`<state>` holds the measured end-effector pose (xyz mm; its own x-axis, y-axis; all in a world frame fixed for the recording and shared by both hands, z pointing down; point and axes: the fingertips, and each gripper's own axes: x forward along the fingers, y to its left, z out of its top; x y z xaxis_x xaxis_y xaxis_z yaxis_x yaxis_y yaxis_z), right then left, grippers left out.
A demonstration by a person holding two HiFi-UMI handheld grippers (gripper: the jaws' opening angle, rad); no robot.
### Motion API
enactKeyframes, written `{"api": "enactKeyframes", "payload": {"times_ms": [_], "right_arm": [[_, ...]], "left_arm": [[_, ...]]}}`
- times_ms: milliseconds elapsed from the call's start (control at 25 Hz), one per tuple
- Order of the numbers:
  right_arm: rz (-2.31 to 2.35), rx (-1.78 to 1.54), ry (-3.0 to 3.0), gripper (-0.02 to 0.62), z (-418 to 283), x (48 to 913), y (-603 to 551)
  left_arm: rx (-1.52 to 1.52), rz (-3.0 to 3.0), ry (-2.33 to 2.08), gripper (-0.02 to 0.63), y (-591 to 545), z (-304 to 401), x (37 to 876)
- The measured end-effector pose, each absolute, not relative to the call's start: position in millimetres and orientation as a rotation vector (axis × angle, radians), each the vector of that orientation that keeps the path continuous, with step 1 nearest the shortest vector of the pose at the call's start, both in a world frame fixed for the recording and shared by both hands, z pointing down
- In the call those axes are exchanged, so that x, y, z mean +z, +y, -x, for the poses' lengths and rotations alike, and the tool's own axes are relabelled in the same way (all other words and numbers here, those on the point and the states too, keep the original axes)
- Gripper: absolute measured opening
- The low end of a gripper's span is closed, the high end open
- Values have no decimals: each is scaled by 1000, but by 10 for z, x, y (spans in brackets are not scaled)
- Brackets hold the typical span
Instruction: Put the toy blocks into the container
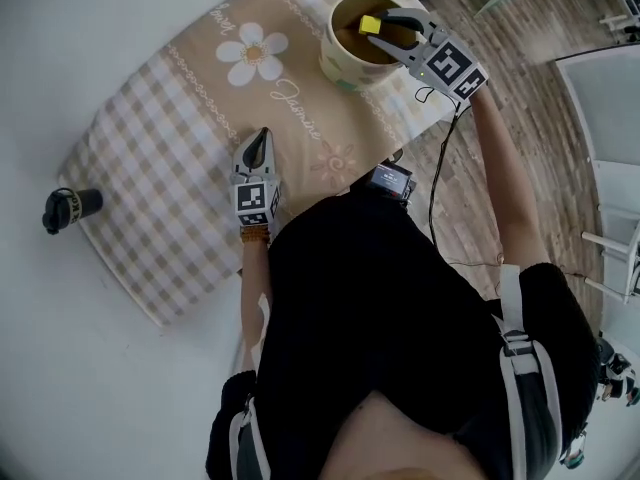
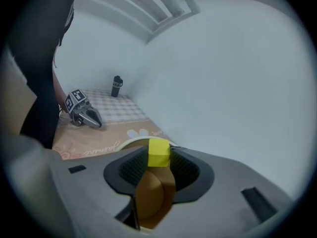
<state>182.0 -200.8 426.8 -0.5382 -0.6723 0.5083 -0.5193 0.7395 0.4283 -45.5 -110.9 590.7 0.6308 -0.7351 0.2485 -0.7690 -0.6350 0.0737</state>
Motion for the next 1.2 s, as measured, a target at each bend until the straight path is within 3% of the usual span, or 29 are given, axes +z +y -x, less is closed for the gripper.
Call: {"api": "enactKeyframes", "payload": {"times_ms": [760, 1200], "right_arm": [[-811, -150, -2132, 155, -1921, 4724, -2180], [-983, -269, -2446, 161, -1481, 3930, -2024]], "left_arm": [[290, -2681, -1246, 14, -1112, 455, 5901], [291, -2682, -1246, 14, -1128, 437, 5898]]}}
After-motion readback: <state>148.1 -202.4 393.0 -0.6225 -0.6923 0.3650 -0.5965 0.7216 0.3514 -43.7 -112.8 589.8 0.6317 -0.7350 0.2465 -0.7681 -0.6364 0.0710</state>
